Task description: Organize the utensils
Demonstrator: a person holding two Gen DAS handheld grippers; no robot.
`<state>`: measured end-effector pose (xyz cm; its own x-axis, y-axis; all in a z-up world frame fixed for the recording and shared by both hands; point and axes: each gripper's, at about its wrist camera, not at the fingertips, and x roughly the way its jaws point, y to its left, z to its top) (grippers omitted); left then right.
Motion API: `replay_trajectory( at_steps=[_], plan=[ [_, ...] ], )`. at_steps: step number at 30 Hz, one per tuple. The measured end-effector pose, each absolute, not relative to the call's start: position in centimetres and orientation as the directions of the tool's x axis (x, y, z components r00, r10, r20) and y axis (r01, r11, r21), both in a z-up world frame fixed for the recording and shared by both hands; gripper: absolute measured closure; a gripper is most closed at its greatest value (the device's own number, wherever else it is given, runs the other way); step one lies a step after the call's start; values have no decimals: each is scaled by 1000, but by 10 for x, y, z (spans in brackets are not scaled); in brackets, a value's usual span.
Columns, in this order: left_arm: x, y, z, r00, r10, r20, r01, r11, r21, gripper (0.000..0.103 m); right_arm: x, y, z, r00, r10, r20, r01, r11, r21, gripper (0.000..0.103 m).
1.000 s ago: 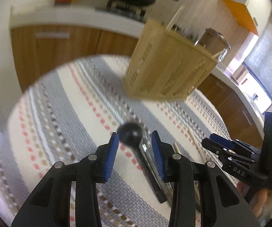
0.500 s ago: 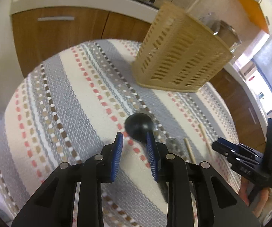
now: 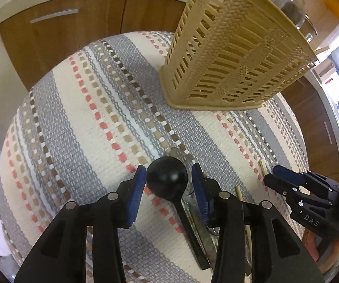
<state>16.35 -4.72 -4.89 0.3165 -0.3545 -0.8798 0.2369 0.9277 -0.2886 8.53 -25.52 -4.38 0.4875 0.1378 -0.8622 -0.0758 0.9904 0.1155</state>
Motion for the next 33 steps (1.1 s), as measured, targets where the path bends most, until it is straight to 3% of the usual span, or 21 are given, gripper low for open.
replay_trajectory(
  at_steps=[4, 8, 11, 13, 17, 25, 31, 33],
  plan=[
    [164, -54, -52, 310, -329, -892, 239, 935, -261, 64, 88, -250, -42, 484, 126, -866, -85, 992, 97, 52],
    [166, -63, -54, 319, -308, -896, 236, 942, -239, 63, 94, -237, -45, 487, 58, -872, -102, 995, 9, 53],
    [166, -69, -56, 320, -296, -900, 239, 945, -225, 62, 96, -223, -47, 499, -19, -867, -116, 989, -89, 61],
    [164, -72, -57, 329, -281, -902, 242, 948, -207, 62, 97, -218, -47, 497, -10, -868, -134, 987, -88, 71],
    [159, -74, -59, 348, -282, -894, 247, 948, -203, 60, 100, -211, -46, 494, 5, -870, -152, 985, -80, 82],
    [158, -75, -60, 364, -287, -886, 267, 944, -196, 60, 105, -205, -46, 491, 14, -871, -169, 982, -79, 82],
    [160, -70, -60, 358, -304, -883, 270, 939, -214, 62, 98, -208, -49, 499, 11, -867, -166, 983, -83, 89],
    [161, -67, -59, 360, -301, -883, 271, 939, -210, 67, 97, -204, -51, 502, 8, -865, -165, 982, -87, 89]
  ],
)
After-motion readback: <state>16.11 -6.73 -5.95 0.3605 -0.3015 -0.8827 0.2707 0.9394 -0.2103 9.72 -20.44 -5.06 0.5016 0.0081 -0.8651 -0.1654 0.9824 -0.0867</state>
